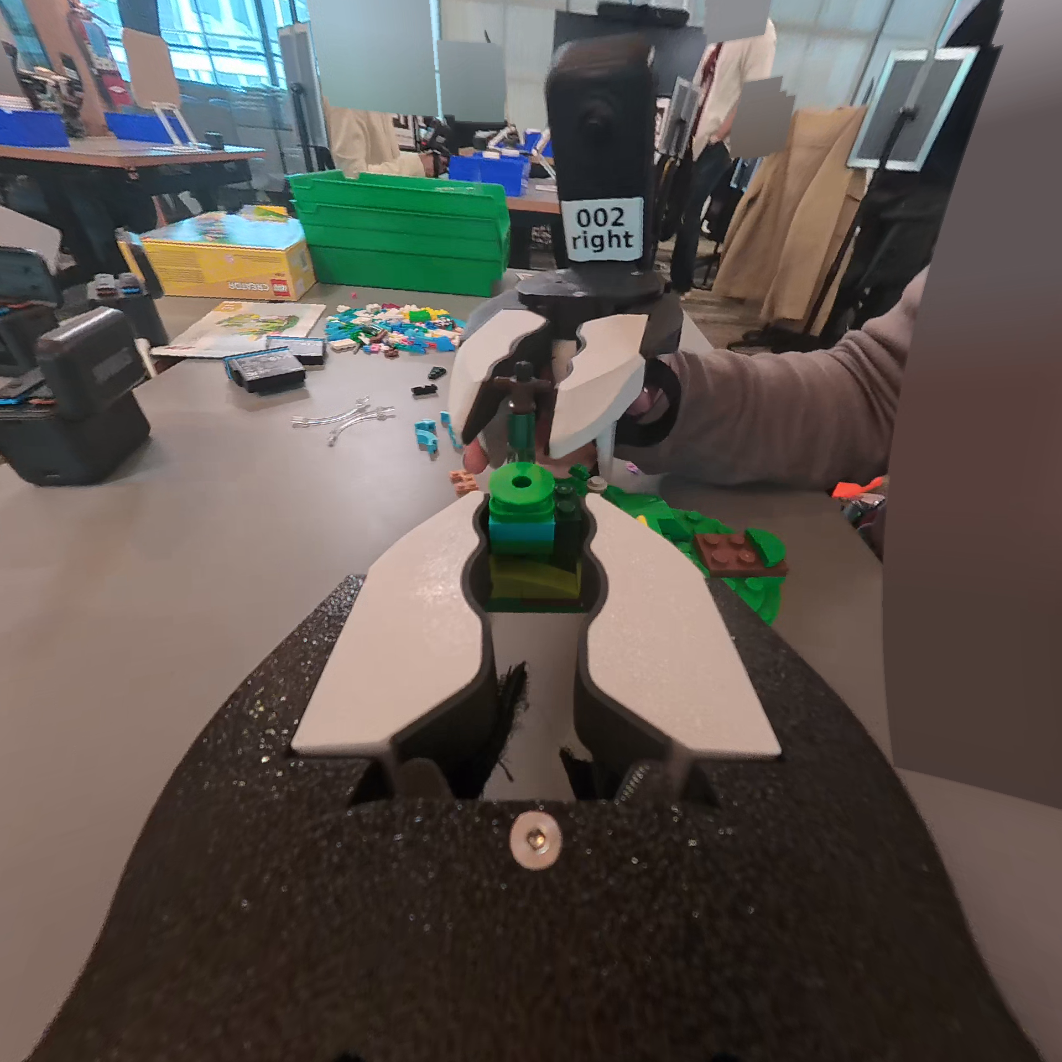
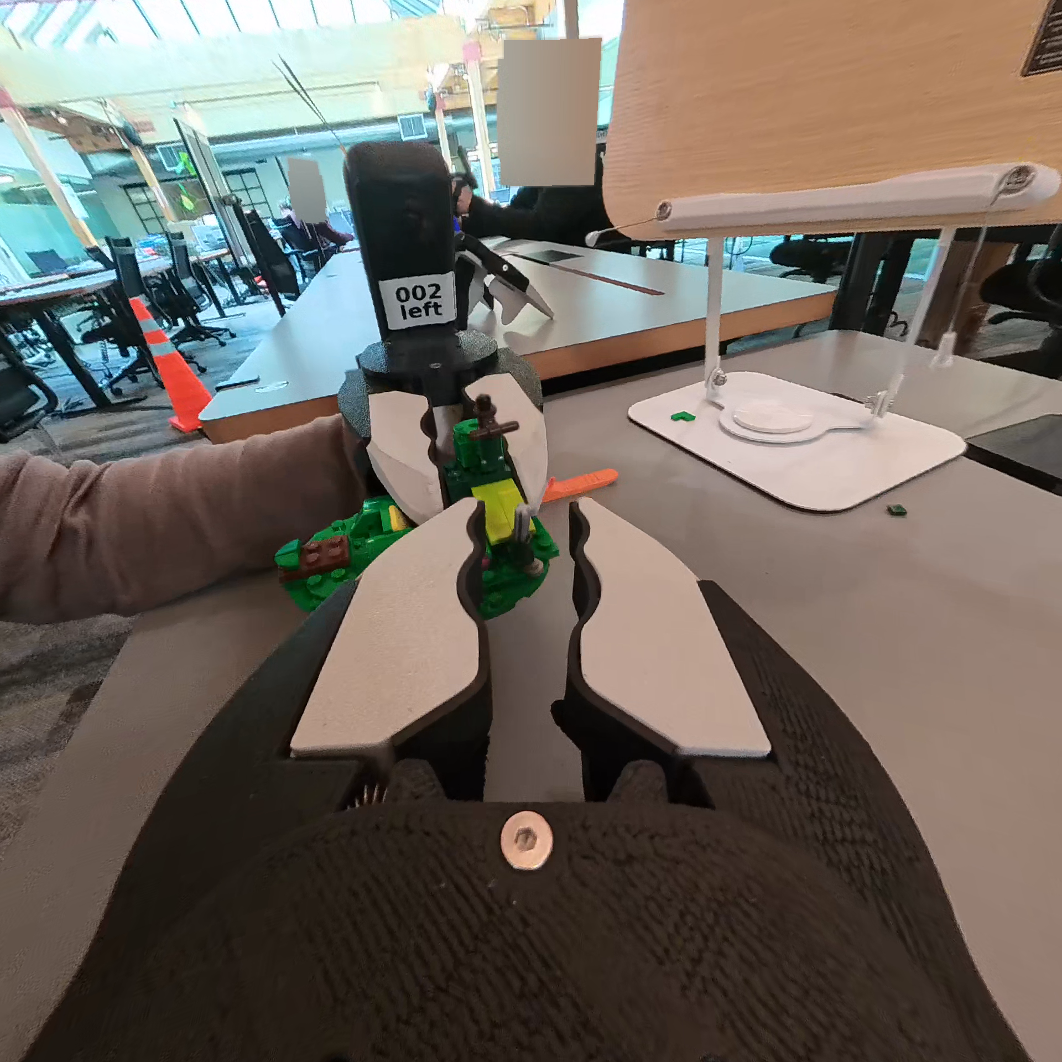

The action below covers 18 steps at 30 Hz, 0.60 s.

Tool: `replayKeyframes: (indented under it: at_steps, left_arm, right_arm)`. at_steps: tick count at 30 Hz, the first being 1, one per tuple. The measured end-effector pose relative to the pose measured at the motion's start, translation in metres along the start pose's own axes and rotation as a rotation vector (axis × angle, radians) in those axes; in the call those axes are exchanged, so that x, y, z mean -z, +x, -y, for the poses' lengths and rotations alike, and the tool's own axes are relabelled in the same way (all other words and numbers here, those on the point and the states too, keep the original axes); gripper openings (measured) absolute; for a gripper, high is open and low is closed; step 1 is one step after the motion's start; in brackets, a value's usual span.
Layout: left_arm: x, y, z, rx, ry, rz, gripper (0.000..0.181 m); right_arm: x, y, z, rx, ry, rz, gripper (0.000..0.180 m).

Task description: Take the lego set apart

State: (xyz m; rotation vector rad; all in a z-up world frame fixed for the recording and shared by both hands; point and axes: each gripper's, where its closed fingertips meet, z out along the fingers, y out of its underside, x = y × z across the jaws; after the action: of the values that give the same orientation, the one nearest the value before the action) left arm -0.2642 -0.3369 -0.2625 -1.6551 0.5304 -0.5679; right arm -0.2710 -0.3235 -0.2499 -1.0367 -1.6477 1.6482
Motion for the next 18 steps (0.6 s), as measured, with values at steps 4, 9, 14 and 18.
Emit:
replayKeyframes:
  at_steps: [4, 9, 14, 18]
  left_arm:
    - [-0.0017, -0.0003, -0.0012, -0.012, -0.002, 0.006, 0.026]
    - [-0.0004, -0.0011, 0.0020, -0.020, 0.032, 0.010, 0.026]
    - [-0.0034, 0.0027, 0.0021, 0.011, 0.050, -0.027, 0.026]
    - [-0.0039, 0.0027, 0.0004, 0.024, 0.048, -0.034, 0.026]
  right_arm:
    - [-0.0031, -0.0019, -0.0084, -0.003, -0.047, 0.013, 0.025]
    - [-0.0054, -0.0024, -0.0097, -0.034, -0.042, 0.019, 0.023]
    - [-0.0062, -0.0094, -0.0096, -0.068, -0.029, 0.075, 0.017]
    - [-0.0059, -0.0094, -0.0107, -0.029, -0.054, 0.066, 0.016]
